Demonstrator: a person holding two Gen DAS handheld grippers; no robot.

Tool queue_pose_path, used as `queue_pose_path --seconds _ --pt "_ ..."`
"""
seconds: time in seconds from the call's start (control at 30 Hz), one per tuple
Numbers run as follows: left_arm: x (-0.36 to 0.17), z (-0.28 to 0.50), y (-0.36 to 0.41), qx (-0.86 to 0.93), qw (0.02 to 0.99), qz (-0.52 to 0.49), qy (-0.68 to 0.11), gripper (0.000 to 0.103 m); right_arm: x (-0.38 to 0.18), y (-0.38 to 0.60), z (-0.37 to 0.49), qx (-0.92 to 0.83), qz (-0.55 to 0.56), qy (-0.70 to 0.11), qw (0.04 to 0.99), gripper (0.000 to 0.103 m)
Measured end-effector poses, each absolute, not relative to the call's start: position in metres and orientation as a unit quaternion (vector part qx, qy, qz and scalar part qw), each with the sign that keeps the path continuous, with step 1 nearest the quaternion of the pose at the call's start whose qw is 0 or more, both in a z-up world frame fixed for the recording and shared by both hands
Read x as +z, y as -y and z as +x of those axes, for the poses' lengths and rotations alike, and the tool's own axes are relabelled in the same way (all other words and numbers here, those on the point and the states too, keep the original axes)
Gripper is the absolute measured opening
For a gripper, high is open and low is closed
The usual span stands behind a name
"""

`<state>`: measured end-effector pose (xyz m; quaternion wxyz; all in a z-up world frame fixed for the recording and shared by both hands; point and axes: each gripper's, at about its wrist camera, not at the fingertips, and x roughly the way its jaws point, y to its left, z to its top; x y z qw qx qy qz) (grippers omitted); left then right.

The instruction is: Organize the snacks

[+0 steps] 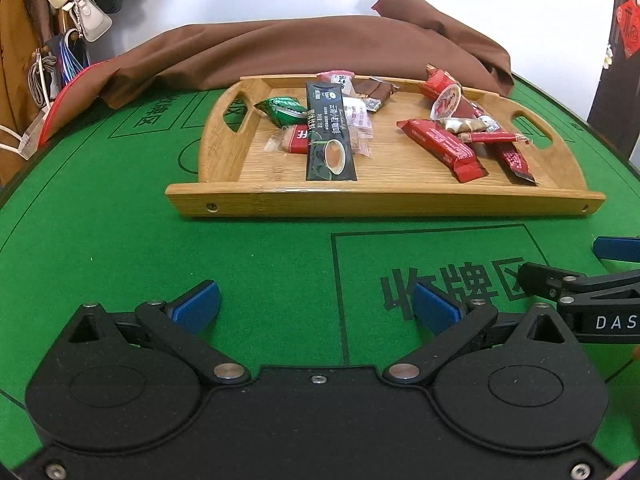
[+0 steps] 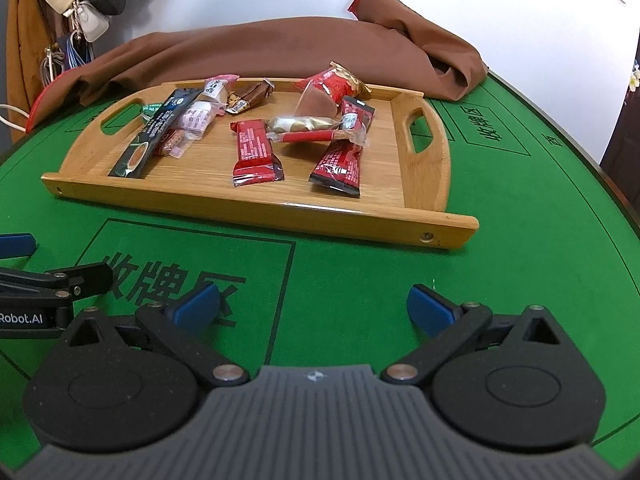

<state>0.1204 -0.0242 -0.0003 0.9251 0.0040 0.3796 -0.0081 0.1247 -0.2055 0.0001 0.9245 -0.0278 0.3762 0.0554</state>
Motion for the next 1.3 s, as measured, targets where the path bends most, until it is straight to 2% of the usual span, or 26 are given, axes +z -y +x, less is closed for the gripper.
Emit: queue_pose_path --seconds 1.3 --pt "-0.0008 0.1199 0.0267 0.005 0.925 0.000 -0.380 0.103 0.0001 0.2052 0.1250 0.055 -0.028 -0.376 0.924 0.103"
